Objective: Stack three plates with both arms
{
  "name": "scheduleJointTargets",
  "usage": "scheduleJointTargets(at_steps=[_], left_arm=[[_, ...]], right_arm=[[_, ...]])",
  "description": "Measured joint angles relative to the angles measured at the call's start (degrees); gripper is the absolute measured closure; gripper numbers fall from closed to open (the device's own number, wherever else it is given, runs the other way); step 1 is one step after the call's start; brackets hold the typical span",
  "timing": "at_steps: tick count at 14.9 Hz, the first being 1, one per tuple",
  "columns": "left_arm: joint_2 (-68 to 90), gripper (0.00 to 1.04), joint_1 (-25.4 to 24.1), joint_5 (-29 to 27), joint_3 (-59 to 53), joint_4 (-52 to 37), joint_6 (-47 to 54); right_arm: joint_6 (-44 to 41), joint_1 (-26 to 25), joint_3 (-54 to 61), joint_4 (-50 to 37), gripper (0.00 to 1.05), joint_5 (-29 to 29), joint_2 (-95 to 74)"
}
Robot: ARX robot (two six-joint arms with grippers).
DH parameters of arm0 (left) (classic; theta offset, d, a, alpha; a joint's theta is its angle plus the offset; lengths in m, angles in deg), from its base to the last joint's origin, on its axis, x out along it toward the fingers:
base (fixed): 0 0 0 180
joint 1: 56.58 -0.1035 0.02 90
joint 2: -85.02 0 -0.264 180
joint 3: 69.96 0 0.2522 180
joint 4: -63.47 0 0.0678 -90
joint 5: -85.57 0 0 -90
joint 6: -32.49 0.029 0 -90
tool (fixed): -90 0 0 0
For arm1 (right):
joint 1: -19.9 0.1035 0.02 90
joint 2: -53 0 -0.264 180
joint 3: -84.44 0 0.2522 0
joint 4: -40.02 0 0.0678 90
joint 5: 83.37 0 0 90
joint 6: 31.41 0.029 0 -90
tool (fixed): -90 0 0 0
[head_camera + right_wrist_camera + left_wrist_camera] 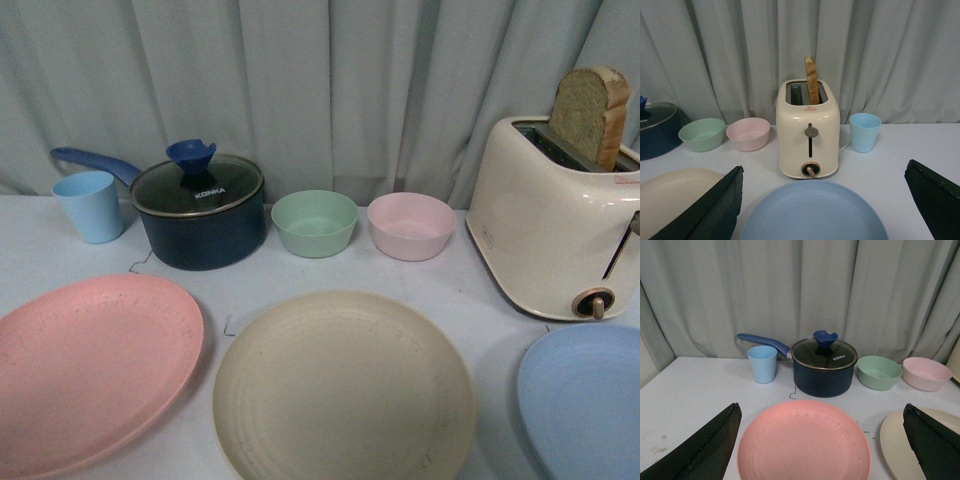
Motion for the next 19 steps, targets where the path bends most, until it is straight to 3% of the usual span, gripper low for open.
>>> scheduleJointTargets(at_steps=[19], left_arm=[[0.0, 0.07, 0.0, 0.0, 0.0, 0.0, 0.0]], right_arm=[[0.0, 0.0, 0.0, 0.0, 0.06, 0.0, 0.0]])
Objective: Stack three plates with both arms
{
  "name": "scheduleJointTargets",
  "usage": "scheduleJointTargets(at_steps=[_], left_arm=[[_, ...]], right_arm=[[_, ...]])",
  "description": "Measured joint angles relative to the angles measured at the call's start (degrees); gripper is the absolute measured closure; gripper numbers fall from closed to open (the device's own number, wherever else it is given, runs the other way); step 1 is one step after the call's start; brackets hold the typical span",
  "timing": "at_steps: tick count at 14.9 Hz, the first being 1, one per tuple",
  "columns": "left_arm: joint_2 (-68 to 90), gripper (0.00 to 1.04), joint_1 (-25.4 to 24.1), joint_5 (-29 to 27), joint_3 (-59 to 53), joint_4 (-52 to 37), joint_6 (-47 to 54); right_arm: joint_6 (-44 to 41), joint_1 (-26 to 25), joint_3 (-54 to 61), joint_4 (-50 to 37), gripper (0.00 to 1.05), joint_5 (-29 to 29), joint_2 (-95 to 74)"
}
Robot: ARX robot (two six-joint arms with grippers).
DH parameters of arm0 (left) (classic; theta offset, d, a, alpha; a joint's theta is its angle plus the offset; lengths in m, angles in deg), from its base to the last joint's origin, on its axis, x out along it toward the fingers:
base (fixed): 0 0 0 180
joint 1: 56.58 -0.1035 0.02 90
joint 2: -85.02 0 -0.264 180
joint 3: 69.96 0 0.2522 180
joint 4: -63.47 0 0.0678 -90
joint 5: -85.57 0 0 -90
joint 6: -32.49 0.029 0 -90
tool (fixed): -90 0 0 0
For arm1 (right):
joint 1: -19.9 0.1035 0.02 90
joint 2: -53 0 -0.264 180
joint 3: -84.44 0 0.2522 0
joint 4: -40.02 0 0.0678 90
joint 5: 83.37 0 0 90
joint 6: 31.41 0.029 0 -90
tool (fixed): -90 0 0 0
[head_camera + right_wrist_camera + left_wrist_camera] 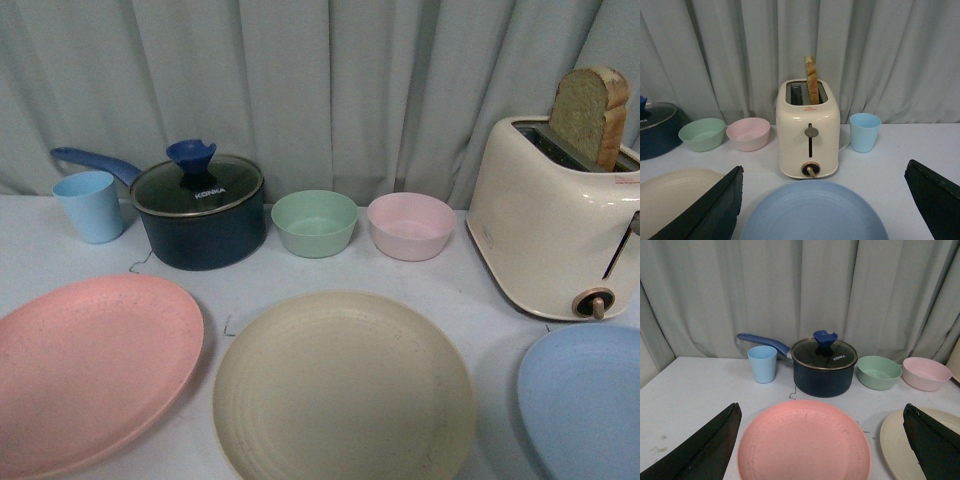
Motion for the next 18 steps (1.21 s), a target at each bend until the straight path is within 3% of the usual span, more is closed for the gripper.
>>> scheduleJointTargets(at_steps=[18], left_arm=[[0.0, 0.07, 0.0, 0.0, -0.02, 0.0, 0.0]], right_arm=[[0.0, 0.0, 0.0, 0.0, 0.06, 0.0, 0.0]])
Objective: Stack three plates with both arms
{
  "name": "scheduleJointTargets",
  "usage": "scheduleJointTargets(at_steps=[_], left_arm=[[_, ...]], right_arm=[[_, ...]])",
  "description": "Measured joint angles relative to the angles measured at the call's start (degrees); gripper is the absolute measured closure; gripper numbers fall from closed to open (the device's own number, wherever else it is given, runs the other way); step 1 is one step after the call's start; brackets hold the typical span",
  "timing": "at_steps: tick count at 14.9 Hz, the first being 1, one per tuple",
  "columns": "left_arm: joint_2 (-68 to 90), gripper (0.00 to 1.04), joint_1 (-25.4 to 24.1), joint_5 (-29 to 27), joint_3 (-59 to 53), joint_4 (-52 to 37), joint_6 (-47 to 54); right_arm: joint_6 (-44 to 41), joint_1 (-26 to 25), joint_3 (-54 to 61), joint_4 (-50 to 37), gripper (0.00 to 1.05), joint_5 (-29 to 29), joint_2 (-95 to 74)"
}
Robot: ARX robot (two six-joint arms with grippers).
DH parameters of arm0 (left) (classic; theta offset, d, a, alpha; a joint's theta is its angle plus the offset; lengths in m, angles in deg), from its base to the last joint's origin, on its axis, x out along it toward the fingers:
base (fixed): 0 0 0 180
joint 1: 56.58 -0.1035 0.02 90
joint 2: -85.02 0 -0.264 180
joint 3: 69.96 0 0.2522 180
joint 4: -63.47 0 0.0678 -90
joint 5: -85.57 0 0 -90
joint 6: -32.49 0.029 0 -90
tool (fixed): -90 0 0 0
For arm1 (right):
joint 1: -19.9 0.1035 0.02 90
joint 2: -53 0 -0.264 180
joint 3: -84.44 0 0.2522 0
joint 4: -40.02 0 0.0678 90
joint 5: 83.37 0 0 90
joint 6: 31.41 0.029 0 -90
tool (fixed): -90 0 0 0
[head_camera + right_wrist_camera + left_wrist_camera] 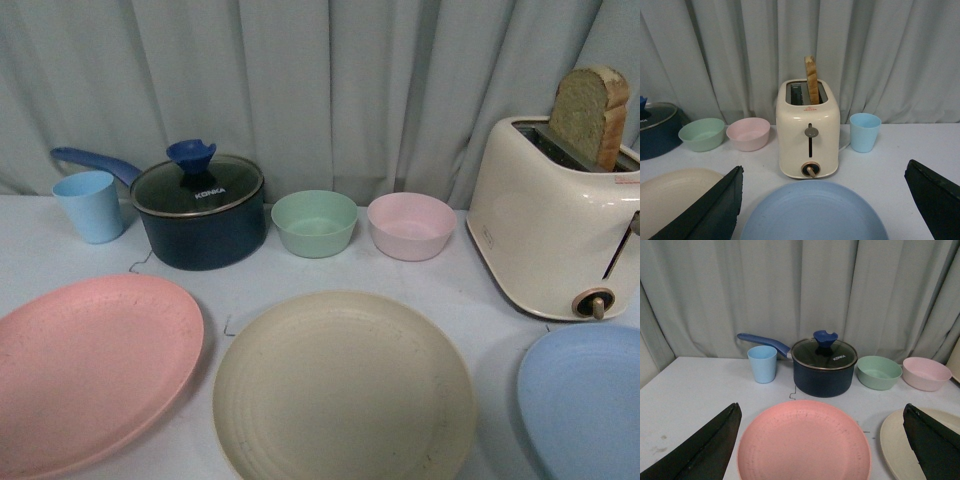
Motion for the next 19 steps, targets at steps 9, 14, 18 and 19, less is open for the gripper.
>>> scheduleJointTargets(at_steps=[9, 14, 18, 19], left_arm=[[0.0, 0.07, 0.0, 0.0, 0.0, 0.0, 0.0], [0.0, 0.07, 0.0, 0.0, 0.02, 0.0, 0.0], [0.0, 0.07, 0.0, 0.0, 0.02, 0.0, 0.0], [0.0, 0.07, 0.0, 0.0, 0.02, 0.0, 0.0]], right_arm=[[0.0, 0.0, 0.0, 0.0, 0.06, 0.0, 0.0], [0.0, 0.0, 0.0, 0.0, 0.06, 0.0, 0.0], [0.0, 0.0, 0.0, 0.0, 0.06, 0.0, 0.0], [0.0, 0.0, 0.0, 0.02, 0.06, 0.0, 0.0]])
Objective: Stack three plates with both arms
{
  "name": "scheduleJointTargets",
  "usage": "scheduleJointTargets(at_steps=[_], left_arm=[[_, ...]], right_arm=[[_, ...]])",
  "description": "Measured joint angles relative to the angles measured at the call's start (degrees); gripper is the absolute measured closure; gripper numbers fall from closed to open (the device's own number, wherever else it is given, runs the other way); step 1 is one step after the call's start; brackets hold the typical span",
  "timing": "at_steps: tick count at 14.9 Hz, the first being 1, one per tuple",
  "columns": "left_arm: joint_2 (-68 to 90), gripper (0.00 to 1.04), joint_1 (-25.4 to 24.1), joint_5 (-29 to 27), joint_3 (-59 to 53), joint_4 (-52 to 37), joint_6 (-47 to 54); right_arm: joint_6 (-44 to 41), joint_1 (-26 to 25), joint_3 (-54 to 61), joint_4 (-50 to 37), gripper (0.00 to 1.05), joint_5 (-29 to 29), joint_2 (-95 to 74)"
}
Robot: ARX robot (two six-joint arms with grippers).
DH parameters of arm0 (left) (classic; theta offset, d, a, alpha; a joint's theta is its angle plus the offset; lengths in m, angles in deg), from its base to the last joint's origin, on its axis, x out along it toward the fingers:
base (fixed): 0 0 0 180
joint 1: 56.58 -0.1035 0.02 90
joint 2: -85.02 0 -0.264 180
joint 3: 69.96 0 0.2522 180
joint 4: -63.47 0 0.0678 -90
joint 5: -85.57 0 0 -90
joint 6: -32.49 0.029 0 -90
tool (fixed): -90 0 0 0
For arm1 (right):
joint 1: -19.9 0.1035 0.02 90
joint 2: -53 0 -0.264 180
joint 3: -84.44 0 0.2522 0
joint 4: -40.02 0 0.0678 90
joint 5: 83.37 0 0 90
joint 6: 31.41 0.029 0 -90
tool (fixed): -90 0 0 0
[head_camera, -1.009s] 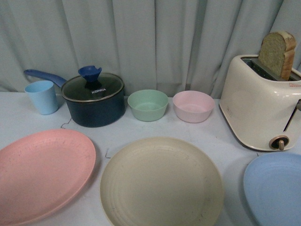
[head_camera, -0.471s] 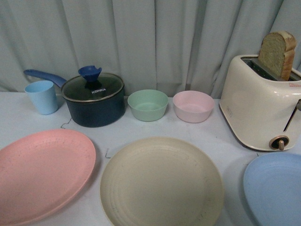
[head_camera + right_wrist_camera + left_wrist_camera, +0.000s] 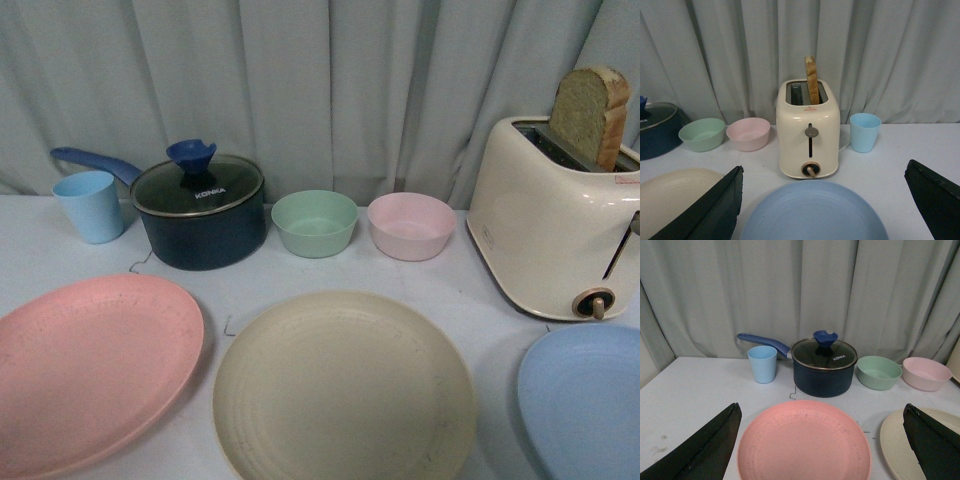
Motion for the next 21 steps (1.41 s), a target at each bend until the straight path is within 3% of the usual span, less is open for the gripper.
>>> scheduleJointTargets(at_steps=[13, 14, 15, 17, 21], left_arm=[[0.0, 0.07, 0.0, 0.0, 0.0, 0.0, 0.0], [5.7, 0.07, 0.87, -4.66, 4.83, 13.22, -3.65], [16.63, 0.07, -1.62, -5.2, 11.69, 21.05, -7.89], [26.53, 0.07, -4.35, -1.03, 16.17, 10.69, -8.41], [66.18, 0.07, -5.81, 8.31, 25.68, -18.49, -2.6]], right_arm=[[0.0, 0.0, 0.0, -0.02, 0.06, 0.0, 0.0], [0.02, 0.0, 0.0, 0.0, 0.06, -0.02, 0.0], [0.0, 0.0, 0.0, -0.07, 0.06, 0.09, 0.0], [-0.02, 0.0, 0.0, 0.0, 0.06, 0.02, 0.0], [-0.02, 0.0, 0.0, 0.0, 0.06, 0.02, 0.0]])
